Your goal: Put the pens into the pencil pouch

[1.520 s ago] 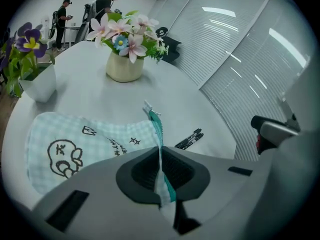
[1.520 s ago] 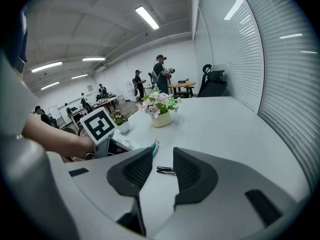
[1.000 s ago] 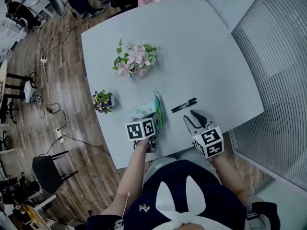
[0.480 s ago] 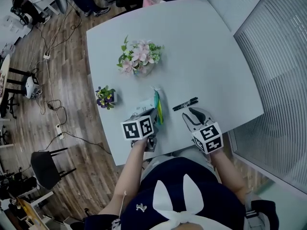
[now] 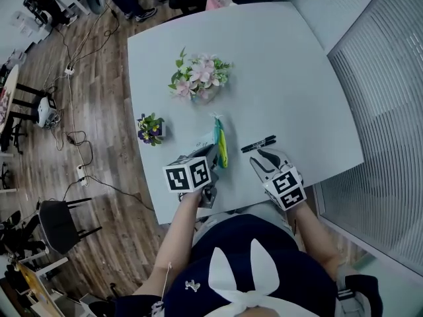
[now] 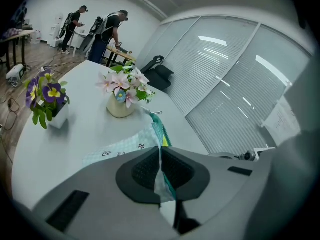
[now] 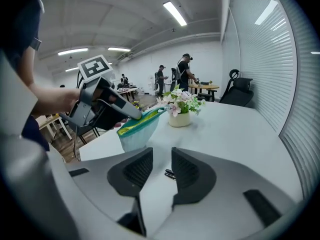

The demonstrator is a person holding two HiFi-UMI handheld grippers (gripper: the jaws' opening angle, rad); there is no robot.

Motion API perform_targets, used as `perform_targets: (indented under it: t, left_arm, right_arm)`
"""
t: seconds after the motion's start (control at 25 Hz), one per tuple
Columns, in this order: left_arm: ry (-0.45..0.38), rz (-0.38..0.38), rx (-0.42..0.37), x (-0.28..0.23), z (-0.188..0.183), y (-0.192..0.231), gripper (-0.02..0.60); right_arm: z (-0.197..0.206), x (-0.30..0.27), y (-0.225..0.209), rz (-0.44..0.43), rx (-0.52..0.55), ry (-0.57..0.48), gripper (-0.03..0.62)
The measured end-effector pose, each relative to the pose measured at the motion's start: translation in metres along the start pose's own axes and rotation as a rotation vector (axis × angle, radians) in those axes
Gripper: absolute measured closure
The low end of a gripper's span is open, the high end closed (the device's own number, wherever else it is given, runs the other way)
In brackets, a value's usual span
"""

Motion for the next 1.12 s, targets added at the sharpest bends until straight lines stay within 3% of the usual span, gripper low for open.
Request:
perform_targets:
  t: [0.48, 0.68, 1.12]
  left_arm:
    - [-0.069, 0.024, 0.017, 0.019, -0.016, -0.010, 0.551]
    - [-0.087, 0.030, 0.032, 0.025, -0.020, -0.012, 0.551]
    - [-0.091, 0.016, 0.052, 0.029, -0.018, -0.007, 0.551]
  right_arm:
    - [0.006, -0.027, 0.003, -0.066, 0.175, 0.072, 0.488]
    - [0.020, -0.042, 0.005, -0.131, 0.257, 0.151, 0.485]
    - [0.053, -0.076, 0.012, -0.257, 0.554, 0.312, 0.484]
Point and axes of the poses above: the fingertips, and each gripper's own axes: x backward along the fingers, y to its left, z out of its underside, the point moved 5 cm from there along x, backward along the fingers, and after that the axes turned 10 degrees about z, right-handed, at the moved point
